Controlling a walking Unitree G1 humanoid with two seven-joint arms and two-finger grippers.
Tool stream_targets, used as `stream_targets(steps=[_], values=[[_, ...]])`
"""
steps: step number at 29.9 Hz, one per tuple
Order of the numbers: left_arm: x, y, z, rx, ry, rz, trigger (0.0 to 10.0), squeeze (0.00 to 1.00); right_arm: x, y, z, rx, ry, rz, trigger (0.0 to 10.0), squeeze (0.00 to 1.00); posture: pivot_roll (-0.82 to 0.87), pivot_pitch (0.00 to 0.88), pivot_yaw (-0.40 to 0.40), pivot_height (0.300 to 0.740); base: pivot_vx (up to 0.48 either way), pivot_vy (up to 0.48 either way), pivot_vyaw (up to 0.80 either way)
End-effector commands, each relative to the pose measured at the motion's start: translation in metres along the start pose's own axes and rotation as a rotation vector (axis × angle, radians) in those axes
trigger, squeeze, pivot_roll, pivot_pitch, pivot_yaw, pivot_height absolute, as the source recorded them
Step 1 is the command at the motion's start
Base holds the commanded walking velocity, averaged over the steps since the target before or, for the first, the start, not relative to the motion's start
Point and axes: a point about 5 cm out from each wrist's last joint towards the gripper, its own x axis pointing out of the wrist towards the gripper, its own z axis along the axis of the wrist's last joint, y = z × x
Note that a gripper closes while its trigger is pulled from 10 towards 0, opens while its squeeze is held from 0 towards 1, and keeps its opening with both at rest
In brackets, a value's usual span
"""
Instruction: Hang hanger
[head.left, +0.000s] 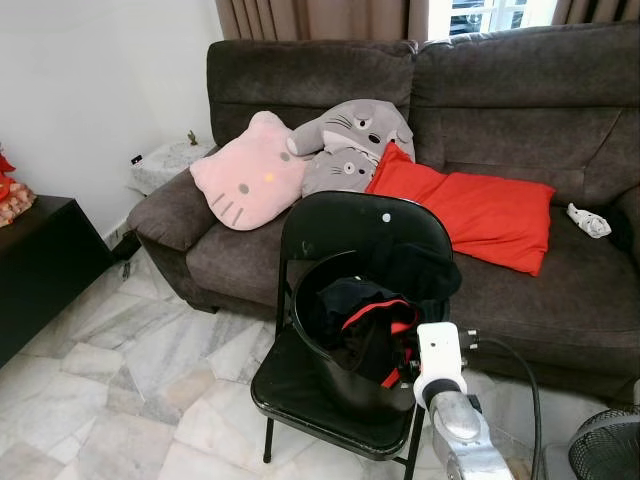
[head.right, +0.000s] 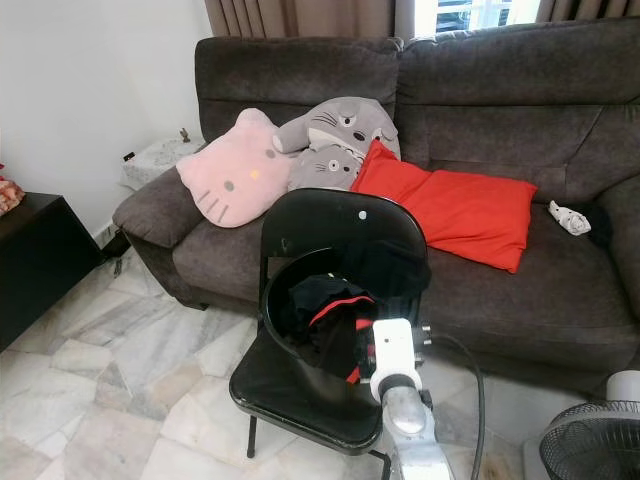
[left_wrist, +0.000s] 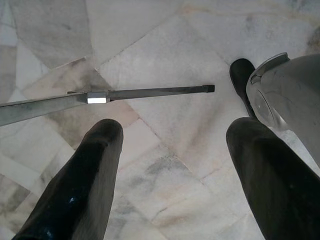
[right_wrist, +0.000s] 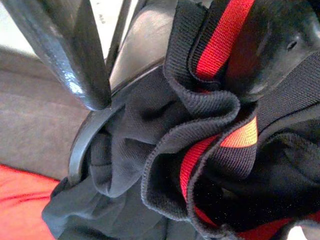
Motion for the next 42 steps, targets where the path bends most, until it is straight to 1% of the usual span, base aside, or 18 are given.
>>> stream_targets(steps=[1,4,5,6,8,9,10,12,15,16,17,20,21,25,31,35,40,42], values=[[-0.002,0.008,-0.004,0.035,0.025,0.011,10.0,0.0,0.001,0.005,-0.004,0.029,0.034,0.017,10.0,0.0,-0.09,0.0,0.181,0.74,0.0,0.0,0.0],[-0.002,0.008,-0.004,0.036,0.025,0.012,10.0,0.0,0.002,0.006,-0.003,0.021,0.031,0.035,10.0,0.0,-0.09,0.0,0.18,0.74,0.0,0.0,0.0],[-0.002,0.008,-0.004,0.036,0.025,0.013,10.0,0.0,0.002,0.007,0.0,0.021,0.008,0.042,10.0,0.0,-0.09,0.0,0.18,0.74,0.0,0.0,0.0],[-0.002,0.008,-0.004,0.036,0.025,0.013,10.0,0.0,0.002,0.007,0.0,0.021,0.008,0.042,10.0,0.0,-0.09,0.0,0.18,0.74,0.0,0.0,0.0],[-0.002,0.008,-0.004,0.036,0.025,0.014,10.0,0.0,0.003,0.008,0.008,0.018,-0.038,0.053,10.0,0.0,-0.09,0.0,0.18,0.74,0.0,0.0,0.0],[-0.002,0.008,-0.004,0.037,0.025,0.014,10.0,0.0,0.004,0.009,0.015,0.002,-0.08,0.047,10.0,0.0,-0.09,0.0,0.181,0.74,0.0,0.0,0.0],[-0.002,0.008,-0.004,0.037,0.025,0.014,10.0,0.0,0.004,0.009,0.015,0.002,-0.08,0.047,10.0,0.0,-0.09,0.0,0.181,0.74,0.0,0.0,0.0],[-0.002,0.009,-0.004,0.038,0.025,0.015,10.0,0.0,0.004,0.009,0.024,-0.017,-0.134,0.04,10.0,0.0,-0.09,0.0,0.181,0.74,0.0,0.0,0.0],[-0.002,0.009,-0.004,0.038,0.025,0.015,10.0,0.0,0.003,0.01,0.032,-0.011,-0.173,0.043,10.0,0.0,-0.09,0.0,0.182,0.74,0.0,0.0,0.0],[-0.002,0.009,-0.004,0.038,0.025,0.015,10.0,0.0,0.004,0.012,0.033,-0.022,-0.174,0.051,10.0,0.0,-0.09,0.0,0.181,0.74,0.0,0.0,0.0],[-0.002,0.009,-0.004,0.038,0.026,0.015,10.0,0.0,0.003,0.015,0.032,-0.076,-0.172,0.079,10.0,0.0,-0.09,0.0,0.182,0.74,0.0,0.0,0.0],[-0.002,0.008,-0.004,0.039,0.025,0.013,10.0,0.0,0.002,0.022,0.03,-0.111,-0.171,0.128,10.0,0.0,-0.09,0.0,0.18,0.74,0.0,0.0,0.0],[-0.002,0.008,-0.004,0.038,0.026,0.013,10.0,0.0,0.001,0.025,0.029,-0.147,-0.168,0.156,10.0,0.0,-0.09,0.0,0.18,0.74,0.0,0.0,0.0],[-0.002,0.008,-0.004,0.037,0.027,0.01,10.0,0.0,-0.001,0.031,0.027,-0.191,-0.159,0.213,10.0,0.0,-0.09,0.0,0.179,0.74,0.0,0.0,0.0],[-0.001,0.007,-0.004,0.036,0.028,0.006,10.0,0.0,-0.001,0.03,0.026,-0.195,-0.146,0.218,10.0,0.0,-0.09,0.0,0.177,0.74,0.0,0.0,0.0],[-0.001,0.006,-0.004,0.032,0.028,0.003,10.0,0.0,0.001,0.028,0.022,-0.199,-0.116,0.215,10.0,0.0,-0.09,0.0,0.174,0.74,0.0,0.0,0.0],[-0.001,0.006,-0.004,0.03,0.03,0.001,10.0,0.0,-0.001,0.03,0.023,-0.213,-0.12,0.243,10.0,0.0,-0.09,0.0,0.173,0.74,0.0,0.0,0.0],[-0.001,0.006,-0.005,0.031,0.031,0.0,10.0,0.0,-0.002,0.028,0.024,-0.212,-0.123,0.224,10.0,0.0,-0.09,0.0,0.172,0.74,0.0,0.0,0.0]])
